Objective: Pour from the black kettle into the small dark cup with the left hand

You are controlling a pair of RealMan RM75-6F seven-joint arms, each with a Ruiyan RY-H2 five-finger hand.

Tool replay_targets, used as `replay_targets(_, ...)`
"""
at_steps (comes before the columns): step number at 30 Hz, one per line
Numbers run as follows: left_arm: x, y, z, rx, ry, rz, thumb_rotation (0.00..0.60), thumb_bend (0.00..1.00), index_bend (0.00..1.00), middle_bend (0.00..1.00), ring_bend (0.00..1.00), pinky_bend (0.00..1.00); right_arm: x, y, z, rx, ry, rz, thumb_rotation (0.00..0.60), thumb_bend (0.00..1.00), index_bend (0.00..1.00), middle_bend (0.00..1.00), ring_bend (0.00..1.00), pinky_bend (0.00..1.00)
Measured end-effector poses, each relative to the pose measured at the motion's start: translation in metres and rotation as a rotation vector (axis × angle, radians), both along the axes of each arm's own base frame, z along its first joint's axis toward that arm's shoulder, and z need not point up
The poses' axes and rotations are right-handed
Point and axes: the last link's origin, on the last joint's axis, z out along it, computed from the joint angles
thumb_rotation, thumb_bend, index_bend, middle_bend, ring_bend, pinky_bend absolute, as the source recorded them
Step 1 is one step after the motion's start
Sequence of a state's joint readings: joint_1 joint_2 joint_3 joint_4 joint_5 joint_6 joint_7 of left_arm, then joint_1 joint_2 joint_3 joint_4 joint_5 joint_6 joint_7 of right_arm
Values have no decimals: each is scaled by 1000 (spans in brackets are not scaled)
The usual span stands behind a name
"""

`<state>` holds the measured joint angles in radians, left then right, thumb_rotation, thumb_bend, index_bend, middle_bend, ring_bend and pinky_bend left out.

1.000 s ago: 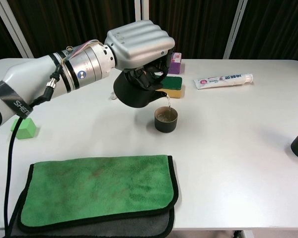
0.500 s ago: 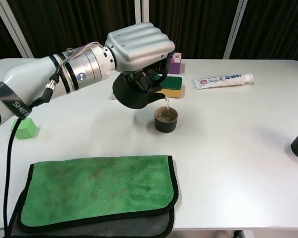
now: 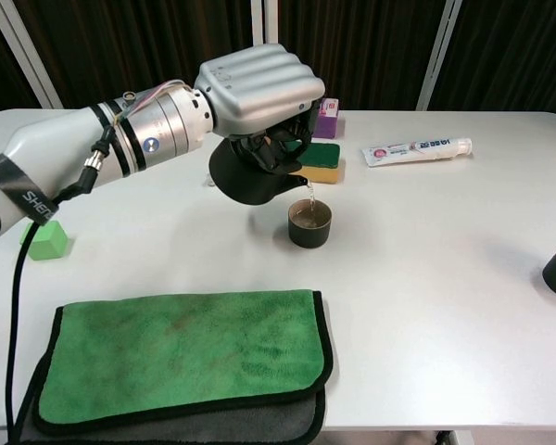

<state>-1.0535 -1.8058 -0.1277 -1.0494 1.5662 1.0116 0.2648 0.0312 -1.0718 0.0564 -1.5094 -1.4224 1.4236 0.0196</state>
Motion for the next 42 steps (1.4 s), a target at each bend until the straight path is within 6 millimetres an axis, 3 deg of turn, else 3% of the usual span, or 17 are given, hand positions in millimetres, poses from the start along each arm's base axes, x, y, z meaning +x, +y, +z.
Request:
replay_targets(15, 0, 1, 1, -21, -40, 41, 600, 259, 1000, 1000, 993, 852, 0, 0, -1, 4, 0, -1, 600, 358, 0, 0, 0, 0)
replay_targets(33, 5, 2, 12, -122, -256, 169, 600, 260, 1000, 1000, 995, 853, 1, -2, -4, 15, 4, -2, 600, 357, 0, 0, 0, 0)
replay_targets(42, -15, 6, 23, -116, -317, 239, 600, 259, 1000, 1000, 995, 853, 5, -5, -5, 18, 4, 12, 600, 358, 0, 0, 0, 0)
